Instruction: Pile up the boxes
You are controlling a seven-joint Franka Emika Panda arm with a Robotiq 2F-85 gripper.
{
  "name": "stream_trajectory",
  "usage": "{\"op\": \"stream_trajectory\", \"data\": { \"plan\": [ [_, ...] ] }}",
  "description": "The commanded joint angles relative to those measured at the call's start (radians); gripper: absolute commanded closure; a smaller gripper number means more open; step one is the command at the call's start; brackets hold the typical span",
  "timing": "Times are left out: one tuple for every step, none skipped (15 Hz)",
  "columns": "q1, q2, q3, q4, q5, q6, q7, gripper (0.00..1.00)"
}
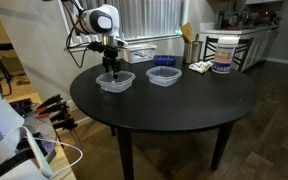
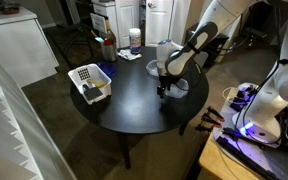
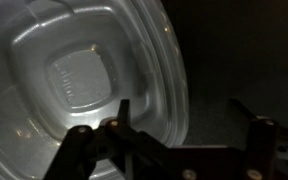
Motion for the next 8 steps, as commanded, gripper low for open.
{"op": "stream_trajectory", "data": {
  "plan": [
    [-0.001,0.016,-0.003,0.004,0.025,0.016,-0.048,0.33],
    [-0.002,0.017,-0.003,0.003,0.026,0.016,-0.050,0.41],
    [-0.002,0.016,-0.002,0.002,0.027,0.016,-0.052,0.47],
    [-0.003,0.014,-0.001,0.002,0.029,0.014,-0.054,0.53],
    [-0.003,0.012,-0.001,0.002,0.028,0.013,-0.054,0.61],
    [-0.003,0.012,-0.003,0.002,0.027,0.012,-0.054,0.66],
    [-0.003,0.012,-0.004,0.001,0.025,0.011,-0.053,0.74],
    [-0.002,0.010,-0.006,0.000,0.022,0.008,-0.051,0.80]
  ]
}}
